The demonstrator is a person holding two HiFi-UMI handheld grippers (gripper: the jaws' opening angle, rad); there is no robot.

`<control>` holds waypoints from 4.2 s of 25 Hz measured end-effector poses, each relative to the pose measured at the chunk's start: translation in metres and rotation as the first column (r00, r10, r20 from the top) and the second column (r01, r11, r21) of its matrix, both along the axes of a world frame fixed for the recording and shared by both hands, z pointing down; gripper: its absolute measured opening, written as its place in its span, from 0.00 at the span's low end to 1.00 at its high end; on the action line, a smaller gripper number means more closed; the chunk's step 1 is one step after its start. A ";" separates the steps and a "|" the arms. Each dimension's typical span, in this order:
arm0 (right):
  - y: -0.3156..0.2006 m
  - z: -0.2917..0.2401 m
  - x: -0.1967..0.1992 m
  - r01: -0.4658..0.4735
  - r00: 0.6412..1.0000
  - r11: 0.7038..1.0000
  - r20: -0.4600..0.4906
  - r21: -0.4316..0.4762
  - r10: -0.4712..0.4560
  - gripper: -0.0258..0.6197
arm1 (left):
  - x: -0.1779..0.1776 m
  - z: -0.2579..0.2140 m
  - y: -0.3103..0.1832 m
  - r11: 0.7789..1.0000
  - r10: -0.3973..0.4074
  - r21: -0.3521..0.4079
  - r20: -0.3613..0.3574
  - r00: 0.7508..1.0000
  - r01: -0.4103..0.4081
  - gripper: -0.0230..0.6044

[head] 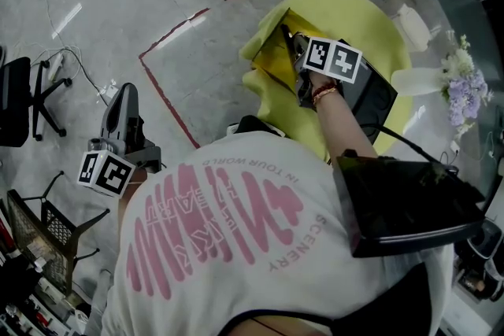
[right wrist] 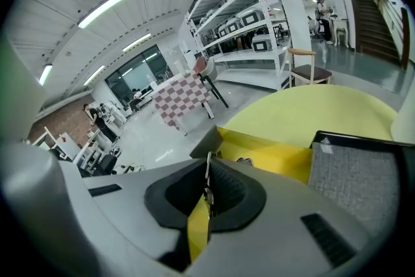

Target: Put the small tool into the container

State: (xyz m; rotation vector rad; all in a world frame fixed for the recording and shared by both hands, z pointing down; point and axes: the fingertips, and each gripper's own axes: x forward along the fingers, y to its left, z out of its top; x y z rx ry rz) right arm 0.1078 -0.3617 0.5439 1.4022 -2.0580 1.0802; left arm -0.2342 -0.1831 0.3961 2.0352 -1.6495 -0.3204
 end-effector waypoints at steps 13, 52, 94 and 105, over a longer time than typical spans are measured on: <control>0.009 0.014 -0.005 0.026 0.999 0.999 -0.021 -0.033 -0.027 0.06 | -0.014 0.004 0.023 0.998 -0.066 -0.005 -0.008 0.998 0.066 0.05; 0.004 0.028 0.003 -0.064 0.997 0.990 -0.042 -0.124 0.059 0.06 | -0.011 0.004 0.021 0.998 -0.068 0.011 -0.016 0.998 0.068 0.05; 0.000 0.040 0.016 -0.211 0.977 0.959 -0.058 -0.190 0.204 0.12 | -0.018 0.004 0.030 0.995 -0.097 0.014 -0.018 0.995 0.097 0.05; 0.003 0.044 0.017 -0.234 0.972 0.950 -0.080 -0.207 0.222 0.17 | -0.020 0.003 0.033 0.995 -0.103 0.013 -0.021 0.994 0.103 0.05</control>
